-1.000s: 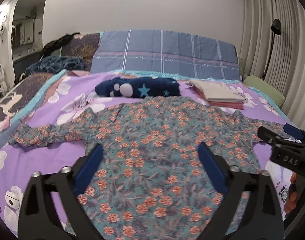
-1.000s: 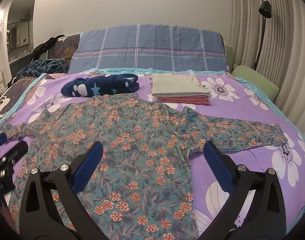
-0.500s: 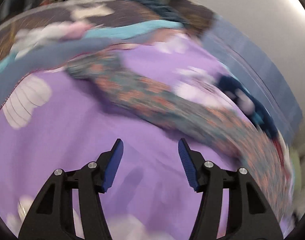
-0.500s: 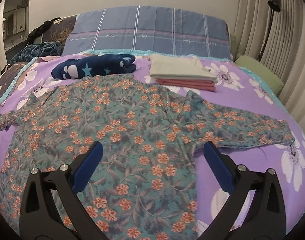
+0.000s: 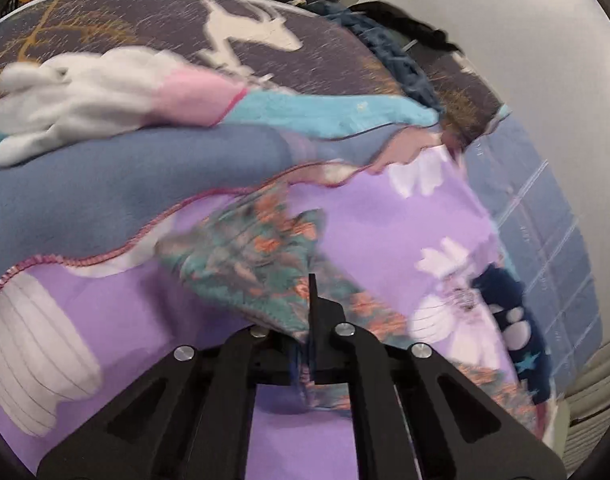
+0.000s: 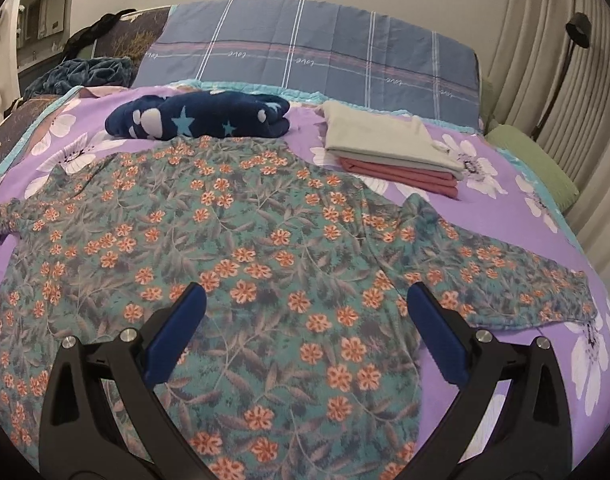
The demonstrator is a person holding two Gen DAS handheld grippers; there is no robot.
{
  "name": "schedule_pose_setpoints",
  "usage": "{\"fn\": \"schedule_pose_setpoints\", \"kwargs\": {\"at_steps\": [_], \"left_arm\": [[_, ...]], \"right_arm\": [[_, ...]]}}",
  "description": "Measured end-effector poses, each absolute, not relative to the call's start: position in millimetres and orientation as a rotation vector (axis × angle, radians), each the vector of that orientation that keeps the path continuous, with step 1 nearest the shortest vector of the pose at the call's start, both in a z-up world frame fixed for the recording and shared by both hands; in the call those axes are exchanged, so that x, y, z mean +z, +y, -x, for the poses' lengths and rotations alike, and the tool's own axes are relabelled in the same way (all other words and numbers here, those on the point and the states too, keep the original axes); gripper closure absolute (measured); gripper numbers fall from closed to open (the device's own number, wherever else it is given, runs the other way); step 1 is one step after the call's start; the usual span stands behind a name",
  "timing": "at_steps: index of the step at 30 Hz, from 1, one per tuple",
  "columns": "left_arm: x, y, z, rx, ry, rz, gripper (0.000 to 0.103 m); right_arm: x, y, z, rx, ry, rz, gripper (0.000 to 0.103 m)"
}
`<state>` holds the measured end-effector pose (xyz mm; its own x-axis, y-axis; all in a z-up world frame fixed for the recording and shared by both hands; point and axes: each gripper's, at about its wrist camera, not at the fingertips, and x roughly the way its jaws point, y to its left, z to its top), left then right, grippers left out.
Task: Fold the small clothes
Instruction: 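Grasp the sleeve cuff of the teal floral shirt with the left gripper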
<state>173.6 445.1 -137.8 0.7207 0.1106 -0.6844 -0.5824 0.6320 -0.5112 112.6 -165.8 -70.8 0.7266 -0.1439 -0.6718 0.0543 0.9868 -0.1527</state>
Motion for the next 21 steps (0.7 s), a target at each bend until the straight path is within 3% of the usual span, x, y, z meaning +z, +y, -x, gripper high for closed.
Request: {"fn": "schedule_pose_setpoints", "kwargs": {"at_steps": [10,17,21], "left_arm": [[-41.7,225.2,-210.7,-0.080,0.597,0.381,0.100],[-80.2,46.2,-204.4,-0.452,0.746,0.118,0.100],[-116.7,9.1,-204.7,-0.475,0.830,0.022,0.099]], "right_arm": [[-75.3,-171.2,-134.7,-0.003,0.740,0.091,0.002],[-74.9,-197.3,-146.4,0.002,0.751,0.060,0.002],[-82.8,-204.6,-153.8,0.027,0.788,0.054,0.002]]}}
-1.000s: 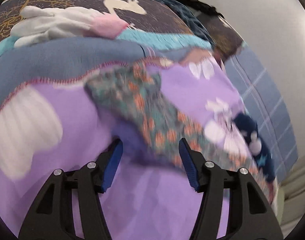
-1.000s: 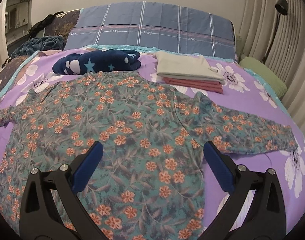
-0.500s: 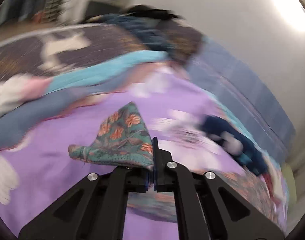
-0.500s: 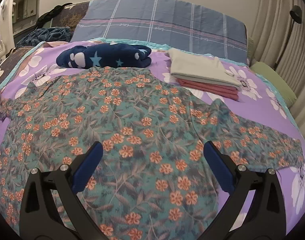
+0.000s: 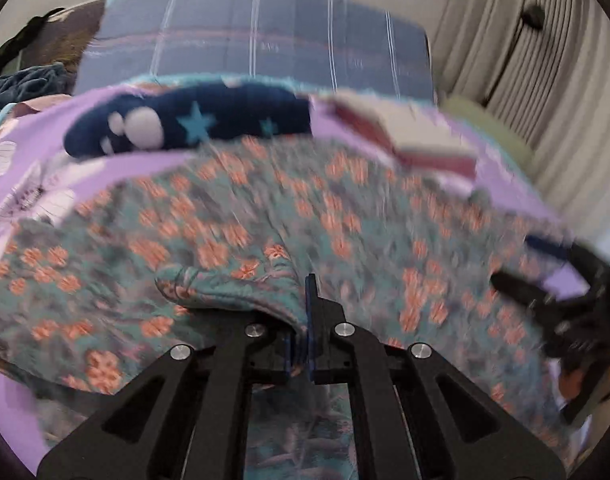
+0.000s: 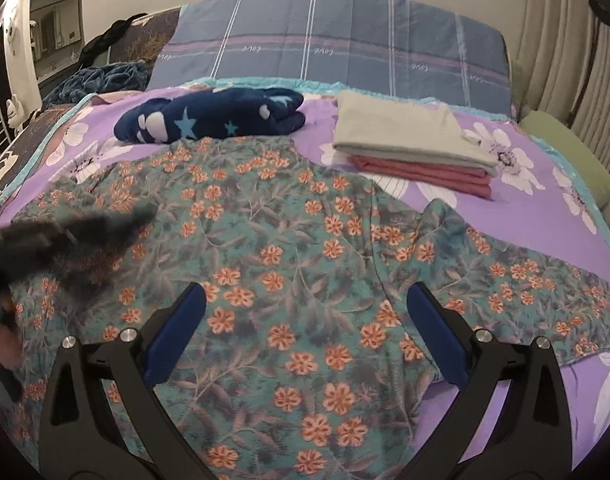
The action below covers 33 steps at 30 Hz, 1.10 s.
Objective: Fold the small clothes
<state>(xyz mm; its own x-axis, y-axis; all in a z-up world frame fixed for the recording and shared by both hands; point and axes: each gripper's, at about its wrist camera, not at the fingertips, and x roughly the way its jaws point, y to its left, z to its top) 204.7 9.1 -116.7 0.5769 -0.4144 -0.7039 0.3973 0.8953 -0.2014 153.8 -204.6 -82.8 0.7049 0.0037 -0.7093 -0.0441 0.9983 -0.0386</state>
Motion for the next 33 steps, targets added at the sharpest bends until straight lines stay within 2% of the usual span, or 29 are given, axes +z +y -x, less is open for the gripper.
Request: {"fn": "schedule_pose_setpoints", "kwargs": {"at_steps": [3,4,6,8,11,16,19,21,27,33], "left_arm": [[-133.0,11.6,-205.0,-0.481,0.874,0.037,0.099],[-133.7,13.4,-204.1,-0.489,0.880,0.055,0.097],[-132.8,19.9,-203.3,-0.530,0.874,0.113,0.089],[-129.0,22.0,-199.5,-0.572,0.842,0.137,0.071],[-120.7,17.2,-189.7,-0.611,0.775,0.136,0.061],[-120.5,13.4,-192.2,-0.660,0.770,0.189,0.060],[-124.0,3.1,-195.0,-0.673,0.799,0.148,0.080],[-123.5,-15.8,-192.1,-0.678,0.804,0.034,0.085],[-131.9,-79.9,-169.1,-0.605,0.766,-0.428,0.084],[-131.8,-77.9,-143.4,-0.619,0.721,-0.524,0.068]], "right_arm": [[-87.1,-199.1,-163.2,0.088,0.811,0.044,0.004],[-87.6,-195.2,-167.6,0.117,0.820,0.039,0.010],[-87.9,-187.3,-176.4,0.163,0.838,0.025,0.020],[-87.1,-177.5,-186.3,0.208,0.866,0.007,0.028],[-83.5,-166.3,-194.0,0.258,0.878,-0.018,0.032],[-75.2,-155.3,-198.2,0.308,0.877,0.020,0.036],[-67.6,-156.0,-203.1,0.302,0.860,0.033,0.036],[-64.0,-161.0,-207.4,0.289,0.862,0.025,0.036],[-74.3,-183.1,-211.5,0.248,0.907,0.016,0.036],[-91.8,-202.8,-211.5,0.245,0.963,-0.029,0.036]]}}
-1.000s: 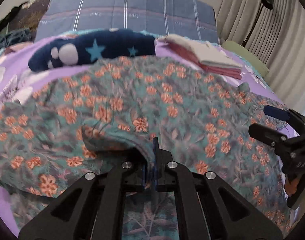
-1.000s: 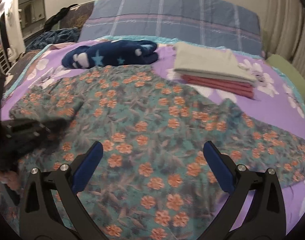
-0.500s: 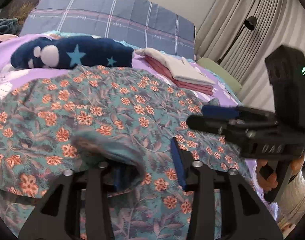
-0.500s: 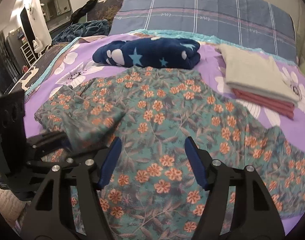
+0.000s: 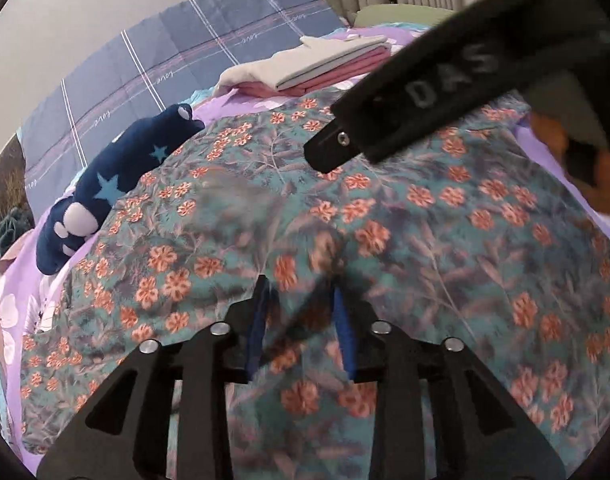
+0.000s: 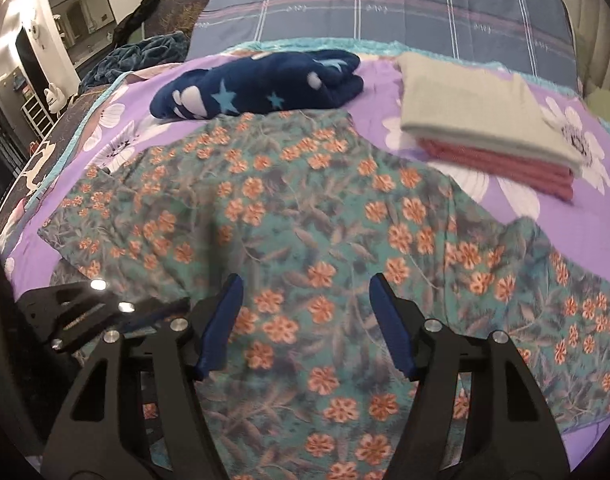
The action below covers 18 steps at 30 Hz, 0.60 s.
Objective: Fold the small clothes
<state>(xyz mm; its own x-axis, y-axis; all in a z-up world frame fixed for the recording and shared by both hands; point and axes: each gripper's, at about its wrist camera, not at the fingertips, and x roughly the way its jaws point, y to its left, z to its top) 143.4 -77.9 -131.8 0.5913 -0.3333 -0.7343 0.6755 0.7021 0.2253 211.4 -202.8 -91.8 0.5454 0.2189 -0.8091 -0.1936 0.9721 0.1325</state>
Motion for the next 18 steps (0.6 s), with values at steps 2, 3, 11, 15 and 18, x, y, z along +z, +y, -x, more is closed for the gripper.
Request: {"fn": "schedule_pose_setpoints", "kwargs": {"at_steps": [2,3,11,15,18], "left_arm": [[-130.8,-72.1,-136.6,-0.602,0.709,-0.544,0.063],[-129.8,-67.4,-133.9,-0.591,0.704,-0.549,0.063],[-130.3,-64.8,-142.1,-0.566,0.718,-0.522,0.063],[-130.9,-89.9,-136.1,-0.586,0.661,-0.594,0.052],[-136.9,-98.6,-142.8,-0.550,0.676,-0.625,0.070]], "right_arm": [[-94.0,-208.2,-213.4,0.251,0.979,-0.053,0.036],[-94.1,-209.7,-214.3,0.257,0.982,-0.063,0.036],[-107.7,-195.2,-243.9,0.367,1.048,-0.124,0.036],[-113.7,-183.2,-271.1,0.437,1.066,-0.171,0.036],[-121.4,-172.5,-287.8,0.499,1.081,-0.201,0.049]]}}
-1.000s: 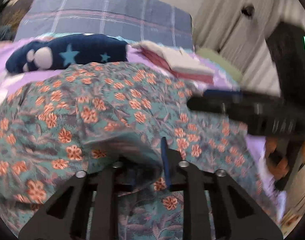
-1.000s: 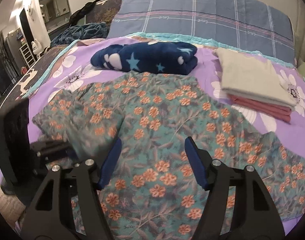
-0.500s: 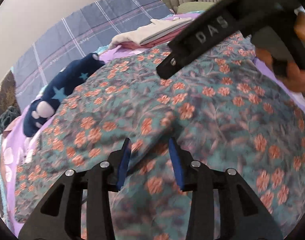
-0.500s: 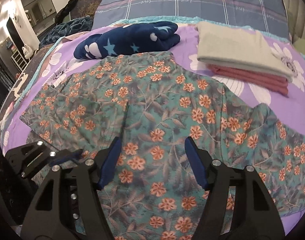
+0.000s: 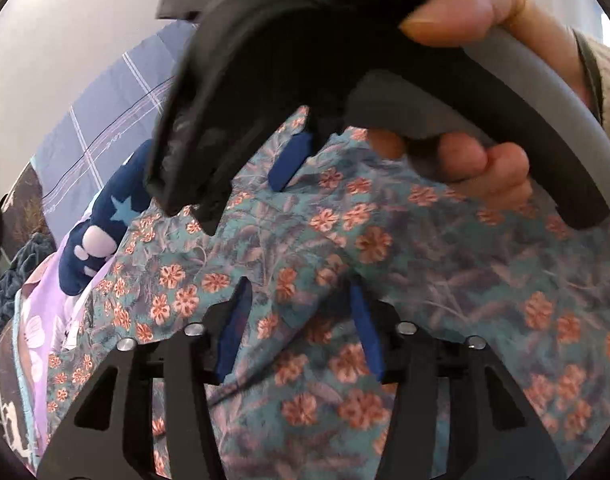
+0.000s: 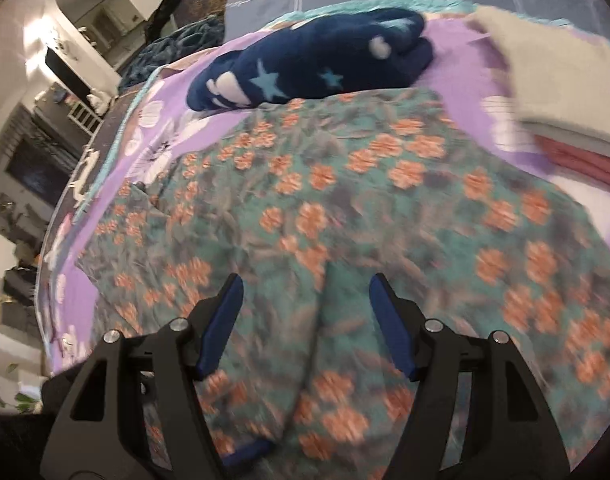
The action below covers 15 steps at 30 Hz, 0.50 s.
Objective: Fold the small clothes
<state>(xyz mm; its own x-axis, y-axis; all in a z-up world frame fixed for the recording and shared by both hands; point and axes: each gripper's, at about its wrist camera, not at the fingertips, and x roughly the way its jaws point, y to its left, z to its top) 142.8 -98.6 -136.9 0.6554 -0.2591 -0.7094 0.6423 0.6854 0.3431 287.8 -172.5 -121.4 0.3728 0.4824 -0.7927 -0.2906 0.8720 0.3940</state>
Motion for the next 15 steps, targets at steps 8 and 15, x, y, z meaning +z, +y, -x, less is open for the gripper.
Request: {"fn": "schedule_pose_setpoints", "kwargs": {"at_steps": [8,15], "left_arm": [[-74.9,-68.0,-146.2,-0.573,0.600,-0.359,0.100],[-48.2,-106.0,-153.9,-0.683,0.558,-0.236,0.099]], "right_arm": [[-63.0,-193.6,-278.0,0.545,0.925,-0.305,0.100],[-9.1,-225.3,-258.7,0.435,0.796,-0.195,0.100]]}}
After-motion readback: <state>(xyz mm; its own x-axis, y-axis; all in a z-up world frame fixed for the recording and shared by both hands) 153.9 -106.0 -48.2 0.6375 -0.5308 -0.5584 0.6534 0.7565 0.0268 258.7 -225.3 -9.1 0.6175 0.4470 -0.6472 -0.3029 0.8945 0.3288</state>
